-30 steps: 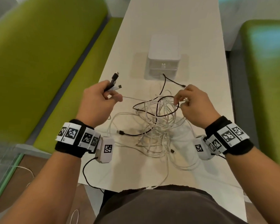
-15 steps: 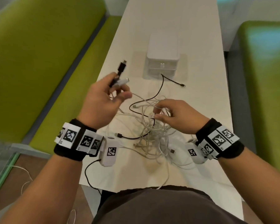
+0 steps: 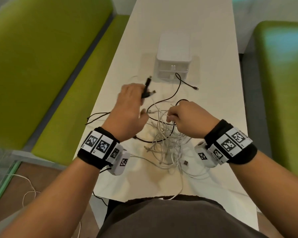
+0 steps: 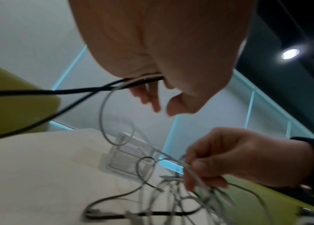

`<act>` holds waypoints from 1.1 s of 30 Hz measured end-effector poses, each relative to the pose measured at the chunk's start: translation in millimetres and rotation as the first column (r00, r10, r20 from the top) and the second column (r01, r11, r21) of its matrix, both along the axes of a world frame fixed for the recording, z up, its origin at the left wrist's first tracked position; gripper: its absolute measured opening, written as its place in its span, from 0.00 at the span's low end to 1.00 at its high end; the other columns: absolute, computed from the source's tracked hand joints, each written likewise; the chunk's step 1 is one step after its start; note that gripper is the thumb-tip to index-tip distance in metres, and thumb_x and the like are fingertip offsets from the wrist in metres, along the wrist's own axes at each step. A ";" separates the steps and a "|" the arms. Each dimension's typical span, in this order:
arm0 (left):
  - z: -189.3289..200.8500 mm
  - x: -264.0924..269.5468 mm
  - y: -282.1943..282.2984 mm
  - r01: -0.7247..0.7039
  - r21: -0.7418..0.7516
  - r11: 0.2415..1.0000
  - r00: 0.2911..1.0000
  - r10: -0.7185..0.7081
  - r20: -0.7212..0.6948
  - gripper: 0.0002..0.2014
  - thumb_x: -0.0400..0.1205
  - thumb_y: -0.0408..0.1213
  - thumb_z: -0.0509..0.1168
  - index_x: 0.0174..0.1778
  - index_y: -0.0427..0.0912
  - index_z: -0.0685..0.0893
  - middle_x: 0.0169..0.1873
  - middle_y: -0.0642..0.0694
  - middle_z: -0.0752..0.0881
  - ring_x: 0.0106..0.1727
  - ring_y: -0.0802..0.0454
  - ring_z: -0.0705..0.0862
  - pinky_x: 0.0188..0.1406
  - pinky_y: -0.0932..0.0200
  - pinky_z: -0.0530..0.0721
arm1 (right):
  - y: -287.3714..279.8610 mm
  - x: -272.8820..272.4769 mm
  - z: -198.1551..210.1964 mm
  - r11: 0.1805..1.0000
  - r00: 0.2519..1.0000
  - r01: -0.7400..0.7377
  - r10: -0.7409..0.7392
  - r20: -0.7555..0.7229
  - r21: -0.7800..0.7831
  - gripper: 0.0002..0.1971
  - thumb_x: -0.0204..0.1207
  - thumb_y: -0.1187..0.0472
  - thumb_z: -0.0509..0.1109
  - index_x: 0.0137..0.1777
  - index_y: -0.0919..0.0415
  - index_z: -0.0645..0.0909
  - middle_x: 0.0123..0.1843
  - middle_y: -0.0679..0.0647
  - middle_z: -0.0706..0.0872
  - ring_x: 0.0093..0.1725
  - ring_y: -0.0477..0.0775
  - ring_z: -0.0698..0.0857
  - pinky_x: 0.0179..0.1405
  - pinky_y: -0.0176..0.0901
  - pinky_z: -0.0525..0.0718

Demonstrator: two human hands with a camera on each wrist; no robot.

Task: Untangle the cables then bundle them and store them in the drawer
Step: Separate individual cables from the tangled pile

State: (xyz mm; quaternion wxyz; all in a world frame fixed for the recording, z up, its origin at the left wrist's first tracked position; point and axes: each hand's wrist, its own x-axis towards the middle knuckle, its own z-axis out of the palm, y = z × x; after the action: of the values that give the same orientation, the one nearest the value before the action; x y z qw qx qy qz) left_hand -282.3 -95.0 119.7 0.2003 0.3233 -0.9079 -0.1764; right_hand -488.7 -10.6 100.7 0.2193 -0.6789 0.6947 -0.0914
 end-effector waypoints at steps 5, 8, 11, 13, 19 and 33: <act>1.4 -23.9 19.9 0.103 0.234 0.967 0.981 -0.137 0.137 0.12 0.86 0.41 0.67 0.52 0.43 0.69 0.40 0.46 0.82 0.39 0.45 0.79 0.35 0.50 0.72 | -4.5 3.3 8.7 0.984 0.989 -0.125 0.133 0.058 -0.129 0.15 0.82 0.57 0.58 0.54 0.48 0.88 0.44 0.50 0.85 0.53 0.53 0.76 0.52 0.56 0.80; 3.1 -24.0 17.1 0.088 0.282 0.955 0.990 -0.115 0.079 0.10 0.87 0.40 0.66 0.50 0.45 0.69 0.35 0.48 0.81 0.35 0.45 0.80 0.33 0.46 0.73 | -2.6 -1.1 9.4 0.966 0.992 -0.068 0.093 0.088 -0.249 0.09 0.80 0.54 0.67 0.54 0.52 0.87 0.48 0.48 0.85 0.55 0.51 0.73 0.57 0.59 0.79; 11.7 -18.1 12.7 0.044 0.341 0.939 0.998 -0.024 -0.065 0.16 0.87 0.34 0.64 0.41 0.56 0.65 0.31 0.52 0.79 0.35 0.47 0.82 0.35 0.45 0.78 | 3.2 -9.5 0.8 0.933 0.995 0.104 -0.095 0.044 -0.345 0.24 0.67 0.54 0.83 0.63 0.47 0.82 0.65 0.51 0.77 0.64 0.57 0.71 0.63 0.55 0.73; 15.4 -13.9 8.6 -0.004 0.343 0.939 0.992 0.046 -0.116 0.18 0.86 0.30 0.62 0.39 0.56 0.64 0.35 0.54 0.86 0.38 0.57 0.85 0.39 0.53 0.80 | 4.5 -17.0 -4.4 0.918 0.967 0.249 -0.219 0.128 -0.309 0.22 0.69 0.60 0.81 0.61 0.46 0.82 0.62 0.52 0.77 0.62 0.57 0.75 0.60 0.50 0.74; 11.2 -6.7 5.9 -0.117 0.377 0.919 0.981 0.166 -0.100 0.11 0.81 0.26 0.66 0.42 0.42 0.70 0.43 0.57 0.93 0.26 0.66 0.77 0.30 0.71 0.71 | 4.2 -17.6 3.3 0.933 0.928 0.315 -0.265 0.263 -0.172 0.10 0.71 0.69 0.67 0.47 0.53 0.82 0.42 0.47 0.85 0.39 0.48 0.82 0.38 0.43 0.76; 19.0 -1.2 15.9 -0.001 0.394 0.919 0.955 0.118 -0.271 0.10 0.81 0.33 0.74 0.46 0.40 0.77 0.36 0.52 0.83 0.31 0.52 0.74 0.38 0.53 0.79 | 0.1 -11.9 2.1 0.916 0.924 0.321 -0.248 0.291 -0.240 0.16 0.86 0.48 0.66 0.39 0.55 0.76 0.31 0.46 0.79 0.32 0.48 0.78 0.35 0.47 0.73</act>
State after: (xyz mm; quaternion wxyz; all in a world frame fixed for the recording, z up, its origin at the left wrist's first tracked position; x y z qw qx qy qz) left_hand -283.4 -79.1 138.7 0.2678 0.3550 -0.8050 -0.3927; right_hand -500.5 -10.6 102.8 0.1913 -0.5765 0.7326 -0.3072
